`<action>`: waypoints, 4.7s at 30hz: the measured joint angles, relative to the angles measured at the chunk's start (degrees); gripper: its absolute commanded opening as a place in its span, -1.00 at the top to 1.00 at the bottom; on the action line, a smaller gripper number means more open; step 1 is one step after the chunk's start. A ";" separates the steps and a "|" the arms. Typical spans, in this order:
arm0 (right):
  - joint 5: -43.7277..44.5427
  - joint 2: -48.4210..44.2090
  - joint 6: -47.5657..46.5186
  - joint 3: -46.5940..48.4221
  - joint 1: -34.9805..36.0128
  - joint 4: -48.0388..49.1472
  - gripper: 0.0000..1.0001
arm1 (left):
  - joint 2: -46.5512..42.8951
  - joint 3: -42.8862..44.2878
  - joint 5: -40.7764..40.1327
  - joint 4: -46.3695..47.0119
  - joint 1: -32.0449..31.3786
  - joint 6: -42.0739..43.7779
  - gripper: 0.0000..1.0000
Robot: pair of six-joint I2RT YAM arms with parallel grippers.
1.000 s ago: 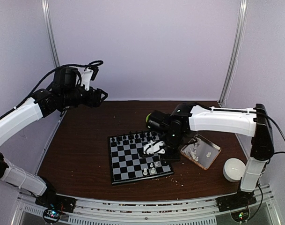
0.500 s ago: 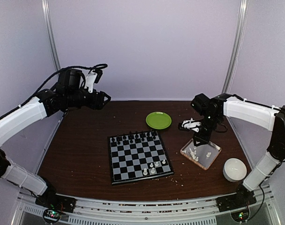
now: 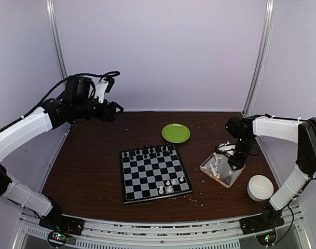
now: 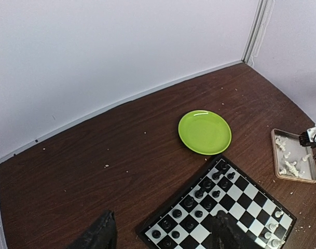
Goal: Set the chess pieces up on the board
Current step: Pick up the knight from the storage box, then place the knight at g1.
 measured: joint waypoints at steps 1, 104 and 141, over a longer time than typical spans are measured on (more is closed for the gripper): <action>0.00 0.13 0.04 -0.02 -0.11 0.22 0.31 | 0.02 0.00 0.04 0.00 0.00 0.00 -0.28; -5.66 23.23 -2.34 36.28 39.85 -10.73 0.98 | 1.44 0.79 -1.27 -0.96 0.00 0.68 -0.28; -4.63 27.10 -2.62 34.16 40.63 -8.57 0.94 | 1.40 0.79 -1.25 -1.42 0.00 0.68 -0.28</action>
